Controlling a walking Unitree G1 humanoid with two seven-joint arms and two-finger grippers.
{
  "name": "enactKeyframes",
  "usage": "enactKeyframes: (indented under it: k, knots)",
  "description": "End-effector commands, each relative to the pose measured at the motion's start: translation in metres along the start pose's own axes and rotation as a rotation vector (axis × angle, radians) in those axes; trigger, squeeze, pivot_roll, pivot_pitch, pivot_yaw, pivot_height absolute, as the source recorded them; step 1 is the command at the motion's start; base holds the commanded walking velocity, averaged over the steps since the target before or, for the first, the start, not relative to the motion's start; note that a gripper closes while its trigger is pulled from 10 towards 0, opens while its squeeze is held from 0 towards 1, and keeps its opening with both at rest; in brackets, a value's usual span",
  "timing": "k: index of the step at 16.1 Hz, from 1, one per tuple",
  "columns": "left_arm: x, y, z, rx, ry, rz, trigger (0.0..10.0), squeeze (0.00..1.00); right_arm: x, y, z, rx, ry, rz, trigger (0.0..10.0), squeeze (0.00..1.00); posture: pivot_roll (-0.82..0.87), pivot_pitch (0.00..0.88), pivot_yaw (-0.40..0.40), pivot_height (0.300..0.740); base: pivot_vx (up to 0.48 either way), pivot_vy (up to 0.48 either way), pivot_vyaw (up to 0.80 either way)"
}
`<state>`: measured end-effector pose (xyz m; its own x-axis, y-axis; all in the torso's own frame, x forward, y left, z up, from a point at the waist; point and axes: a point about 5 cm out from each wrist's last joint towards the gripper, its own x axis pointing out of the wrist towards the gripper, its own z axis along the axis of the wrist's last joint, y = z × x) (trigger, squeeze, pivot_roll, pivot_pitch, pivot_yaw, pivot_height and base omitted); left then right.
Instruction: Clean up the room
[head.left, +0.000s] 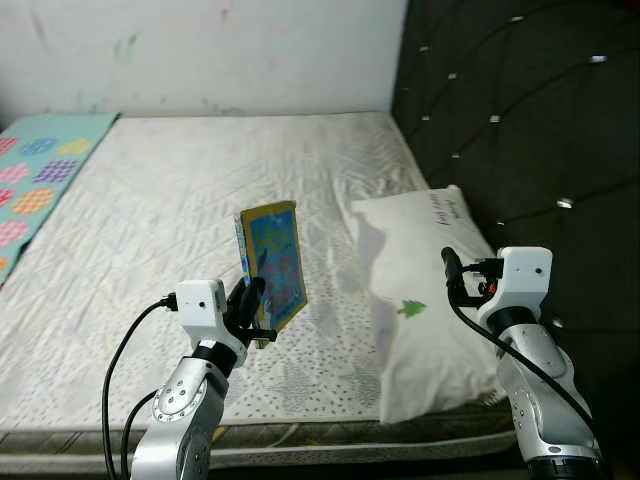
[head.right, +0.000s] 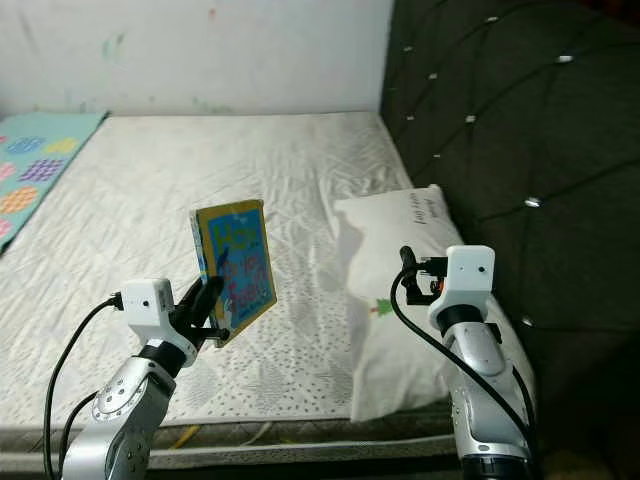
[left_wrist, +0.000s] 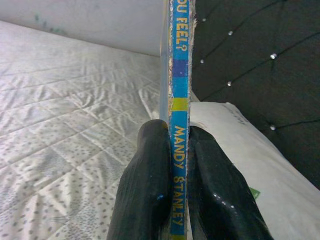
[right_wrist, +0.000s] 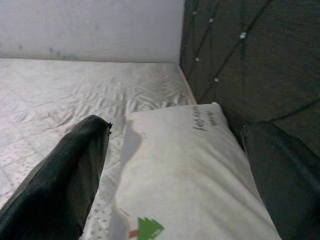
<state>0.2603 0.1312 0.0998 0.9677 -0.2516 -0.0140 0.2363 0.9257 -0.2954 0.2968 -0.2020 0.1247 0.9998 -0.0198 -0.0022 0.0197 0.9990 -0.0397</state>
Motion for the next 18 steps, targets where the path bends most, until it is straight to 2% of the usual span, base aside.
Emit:
enactKeyframes:
  k: [1, 2, 9, 13, 15, 18]
  knots:
    - [0.001, -0.003, 0.01, 0.018, -0.05, -0.028, 10.0, 0.0, 0.002, 0.001, 0.003, 0.002, -0.007, 0.005, 10.0, 0.0, -0.11, 0.002, 0.033, 0.74, 0.0, 0.0, -0.54]
    - [0.001, -0.003, 0.01, 0.018, -0.051, -0.031, 10.0, 0.0, 0.002, 0.001, 0.003, 0.005, -0.008, 0.005, 10.0, 0.0, -0.11, 0.0, 0.033, 0.74, 0.0, 0.0, -0.69]
    - [0.001, -0.003, 0.01, 0.019, -0.047, -0.03, 10.0, 0.0, 0.002, 0.0, 0.003, 0.0, -0.009, 0.002, 10.0, 0.0, -0.1, 0.004, 0.033, 0.74, 0.0, 0.0, 0.0]
    - [0.001, 0.002, 0.008, 0.014, -0.037, 0.011, 10.0, 0.0, 0.002, -0.001, 0.003, -0.003, -0.008, 0.0, 10.0, 0.0, -0.11, 0.009, 0.034, 0.74, 0.0, 0.0, 0.0]
    - [0.001, 0.007, 0.005, -0.015, -0.024, 0.055, 10.0, 0.0, 0.0, -0.002, 0.003, -0.003, -0.007, -0.003, 10.0, 0.0, -0.11, 0.028, 0.029, 0.74, 0.0, 0.0, 0.0]
    - [-0.003, 0.014, 0.004, -0.008, -0.003, 0.107, 10.0, 0.0, -0.006, -0.001, 0.001, 0.0, 0.01, 0.011, 10.0, 0.0, -0.11, 0.067, 0.017, 0.74, 0.0, 0.0, 0.0]
